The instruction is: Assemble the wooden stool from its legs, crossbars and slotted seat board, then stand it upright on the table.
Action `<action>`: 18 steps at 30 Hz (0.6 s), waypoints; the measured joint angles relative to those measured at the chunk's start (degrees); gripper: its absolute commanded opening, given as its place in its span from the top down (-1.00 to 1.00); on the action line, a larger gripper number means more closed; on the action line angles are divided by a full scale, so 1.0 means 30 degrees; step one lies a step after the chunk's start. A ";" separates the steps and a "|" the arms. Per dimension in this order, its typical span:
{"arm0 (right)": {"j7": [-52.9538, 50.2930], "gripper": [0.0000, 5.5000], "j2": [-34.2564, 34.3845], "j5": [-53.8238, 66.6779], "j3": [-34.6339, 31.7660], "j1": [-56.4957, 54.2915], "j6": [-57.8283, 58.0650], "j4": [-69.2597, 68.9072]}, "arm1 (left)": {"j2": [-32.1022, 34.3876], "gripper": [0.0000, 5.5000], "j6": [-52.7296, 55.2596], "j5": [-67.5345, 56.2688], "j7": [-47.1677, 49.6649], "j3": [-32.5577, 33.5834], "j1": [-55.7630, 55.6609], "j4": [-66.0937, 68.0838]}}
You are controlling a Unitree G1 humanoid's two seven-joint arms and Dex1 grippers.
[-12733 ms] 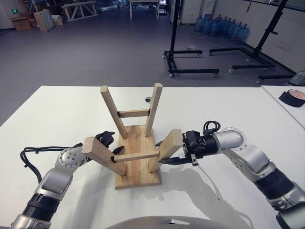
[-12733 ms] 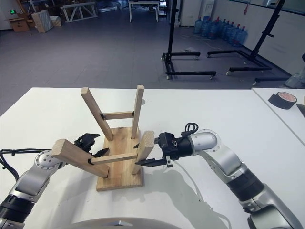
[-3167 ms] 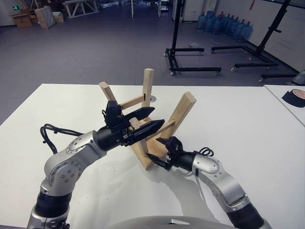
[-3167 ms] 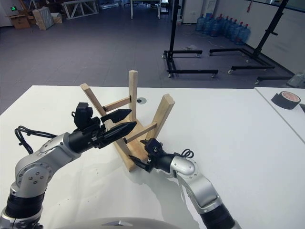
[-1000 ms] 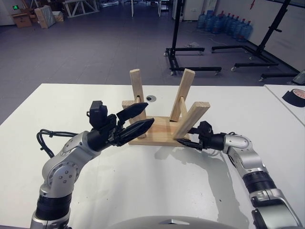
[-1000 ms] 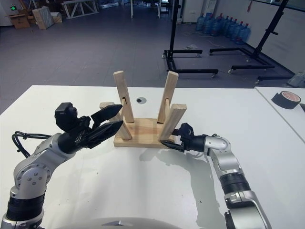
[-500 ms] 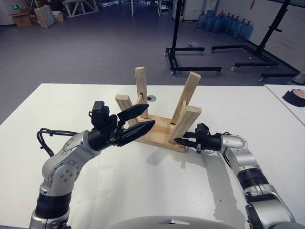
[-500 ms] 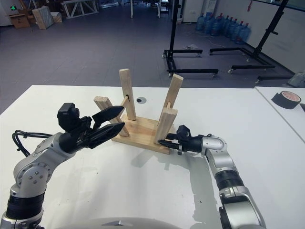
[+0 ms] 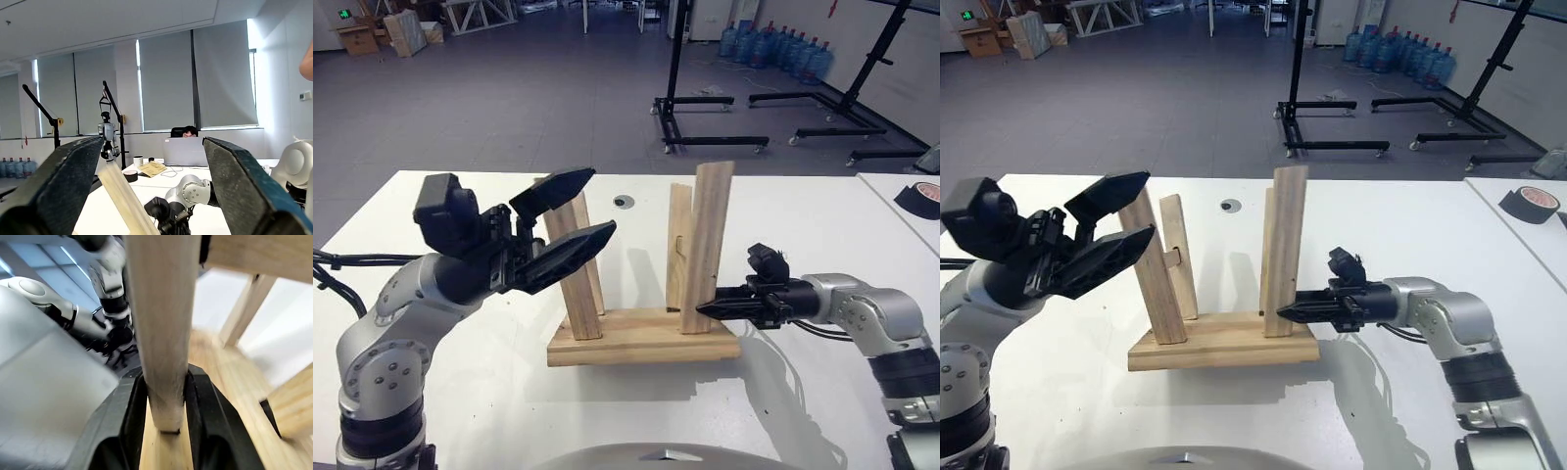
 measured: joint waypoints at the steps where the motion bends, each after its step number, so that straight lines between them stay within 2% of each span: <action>1: 0.0371 0.64 -0.0857 0.0349 0.0017 0.0491 0.0751 -0.0356 | 0.0013 -0.35 -0.0119 -0.0249 0.0477 -0.0015 -0.0057 -0.0388; 4: 0.1665 0.64 -0.1786 0.0626 0.1104 0.0437 0.1807 -0.0084 | -0.0018 -0.35 -0.0472 -0.0620 0.1340 -0.0143 0.0271 -0.1124; 12: 0.1948 0.64 -0.0859 -0.0141 0.4229 -0.4587 0.2801 0.4088 | -0.0113 -0.35 -0.0979 -0.0184 0.1901 -0.1488 0.1755 -0.1517; 18: 0.1423 0.15 -0.0722 -0.2310 0.6036 -0.7412 0.2651 0.6316 | -0.0212 -0.35 -0.1316 0.0108 0.2050 -0.2261 0.2318 -0.1545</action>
